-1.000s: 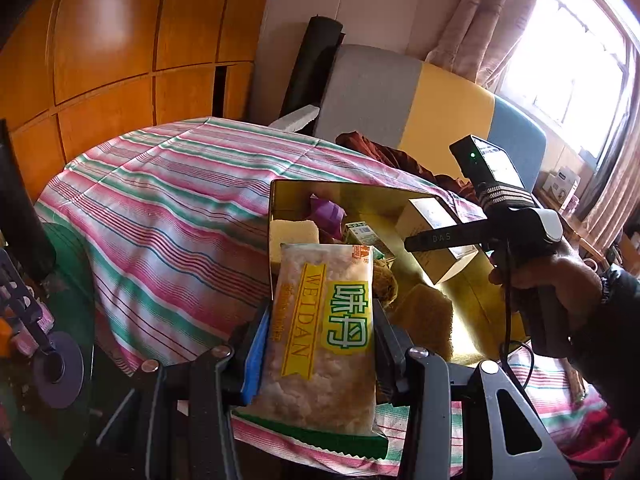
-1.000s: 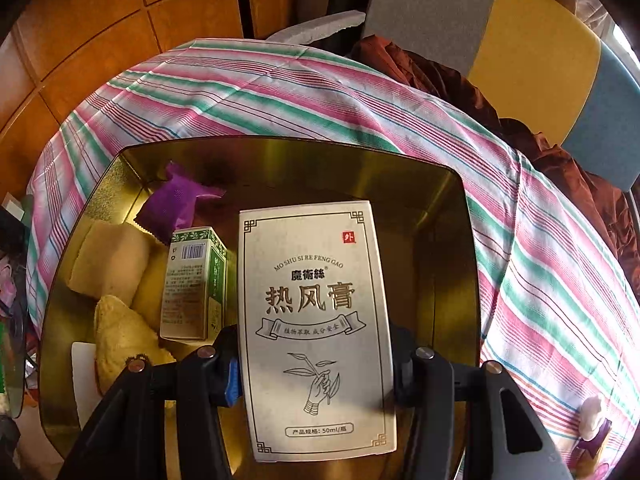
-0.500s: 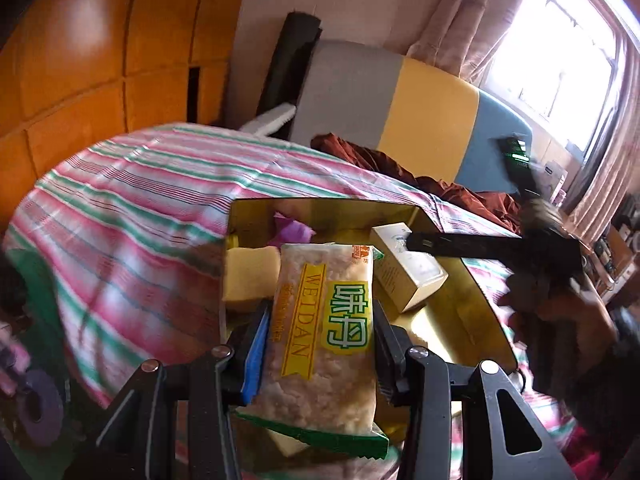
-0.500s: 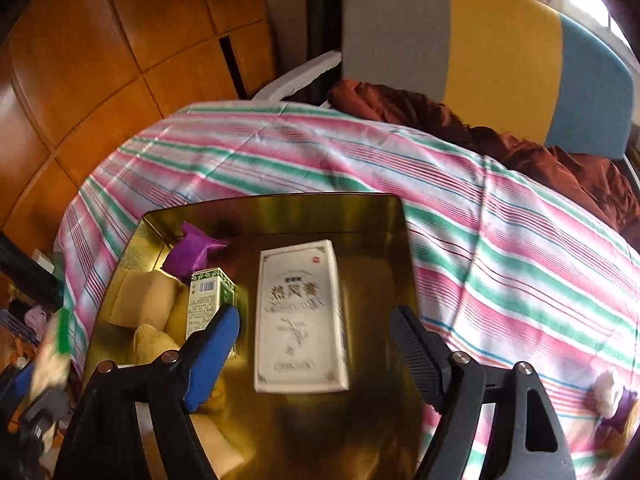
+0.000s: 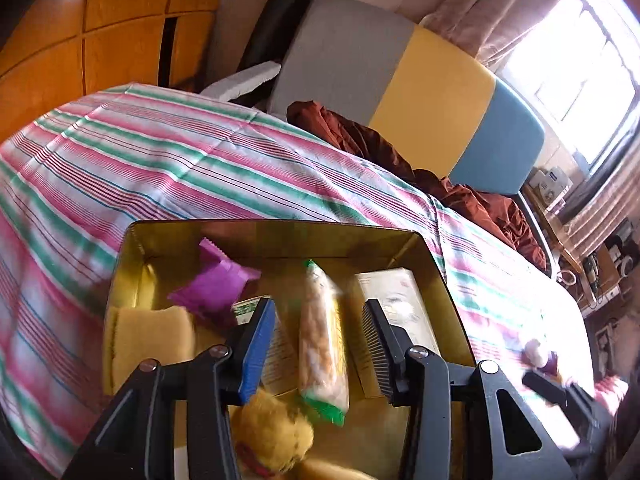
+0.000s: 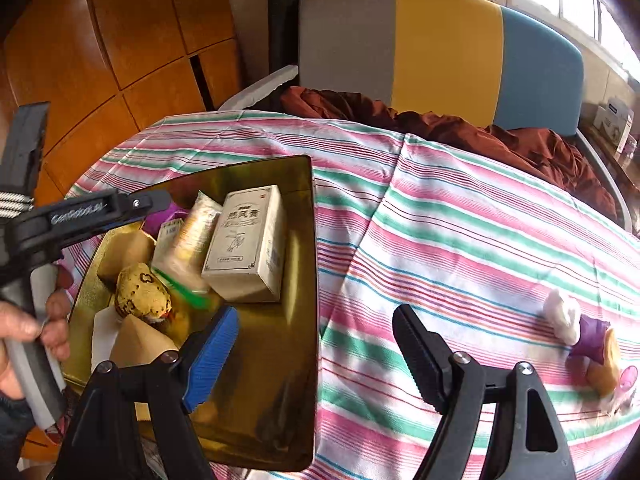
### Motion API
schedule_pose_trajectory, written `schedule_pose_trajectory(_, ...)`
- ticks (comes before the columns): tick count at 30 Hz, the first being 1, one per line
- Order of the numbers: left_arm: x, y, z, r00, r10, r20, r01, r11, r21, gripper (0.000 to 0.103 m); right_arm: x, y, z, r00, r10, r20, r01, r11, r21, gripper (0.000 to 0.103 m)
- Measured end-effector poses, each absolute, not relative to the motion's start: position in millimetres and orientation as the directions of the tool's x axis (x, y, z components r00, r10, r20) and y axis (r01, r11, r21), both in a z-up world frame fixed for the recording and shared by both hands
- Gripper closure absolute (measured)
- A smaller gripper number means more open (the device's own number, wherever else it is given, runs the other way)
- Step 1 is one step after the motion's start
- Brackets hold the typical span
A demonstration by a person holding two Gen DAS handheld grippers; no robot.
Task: Organize objects
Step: 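Open both grippers to drop the bag and box into the gold box, then move both grippers back over the cracker packet and pink roller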
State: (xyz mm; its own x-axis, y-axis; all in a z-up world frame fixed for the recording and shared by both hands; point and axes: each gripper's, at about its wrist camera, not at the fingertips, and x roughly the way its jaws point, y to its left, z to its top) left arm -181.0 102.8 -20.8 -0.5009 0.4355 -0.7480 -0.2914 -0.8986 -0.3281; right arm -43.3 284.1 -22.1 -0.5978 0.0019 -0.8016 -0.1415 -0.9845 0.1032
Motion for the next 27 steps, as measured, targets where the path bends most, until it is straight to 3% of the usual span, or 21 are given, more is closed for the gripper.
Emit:
schedule_pose_trajectory(5,-166.9,96.3,-9.7,-0.543,0.422,-0.726,-0.304,-0.905,-0.298,0.054,-30.3,292.6,-25.3,-0.609,-0.005,-0.793,-0.164,-0.978,0.133,0.022)
schedule_pose_trajectory(18,-65.4,86.2,15.0,-0.663,0.387,-0.641,-0.414,-0.903,-0.117,0.032,18.5,309.2,-17.6,-0.624,0.053,-0.78,-0.2,-0.975,0.094,0.018)
schedule_pose_trajectory(27,-30.2,102.1,25.5,-0.657,0.428,-0.621,-0.488,-0.869,-0.083,0.031,56.9,359.2,-5.1,-0.612,0.154,-0.776,-0.294,-0.955,0.042,0.018)
